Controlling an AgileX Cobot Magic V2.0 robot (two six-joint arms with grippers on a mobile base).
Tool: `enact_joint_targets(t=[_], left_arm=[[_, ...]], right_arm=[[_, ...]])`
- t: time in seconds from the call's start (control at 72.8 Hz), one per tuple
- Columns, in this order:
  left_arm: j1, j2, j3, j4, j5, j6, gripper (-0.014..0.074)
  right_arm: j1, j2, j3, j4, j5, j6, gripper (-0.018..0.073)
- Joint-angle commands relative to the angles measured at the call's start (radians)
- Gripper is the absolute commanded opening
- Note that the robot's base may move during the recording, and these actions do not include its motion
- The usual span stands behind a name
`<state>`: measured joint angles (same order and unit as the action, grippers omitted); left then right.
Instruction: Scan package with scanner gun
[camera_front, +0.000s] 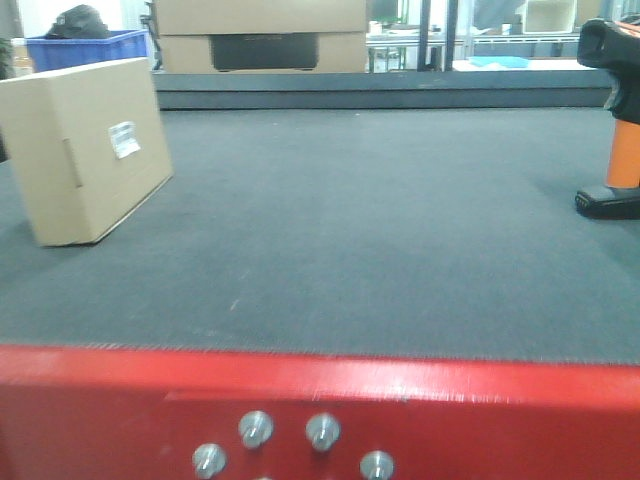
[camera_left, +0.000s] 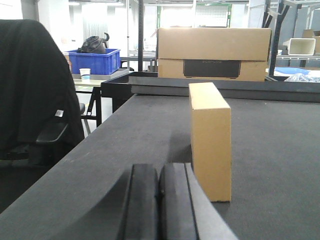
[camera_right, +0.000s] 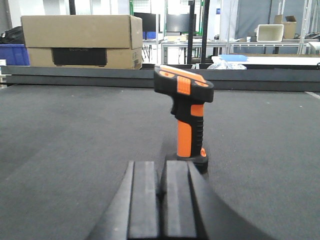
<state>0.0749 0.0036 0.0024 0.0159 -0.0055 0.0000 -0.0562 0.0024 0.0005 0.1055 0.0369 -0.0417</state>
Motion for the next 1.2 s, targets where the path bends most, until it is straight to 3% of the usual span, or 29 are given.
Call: enact_joint_targets(t=[0.0, 1.182], left_arm=[[0.0, -0.004, -0.002, -0.002, -0.021, 0.0, -0.0111], [0.0, -0.004, -0.002, -0.002, -0.021, 0.0, -0.0111]], right_arm=[[0.0, -0.002, 0.0, 0.003, -0.015, -0.008, -0.0169], [0.0, -0.002, 0.0, 0.003, -0.015, -0.008, -0.0169]])
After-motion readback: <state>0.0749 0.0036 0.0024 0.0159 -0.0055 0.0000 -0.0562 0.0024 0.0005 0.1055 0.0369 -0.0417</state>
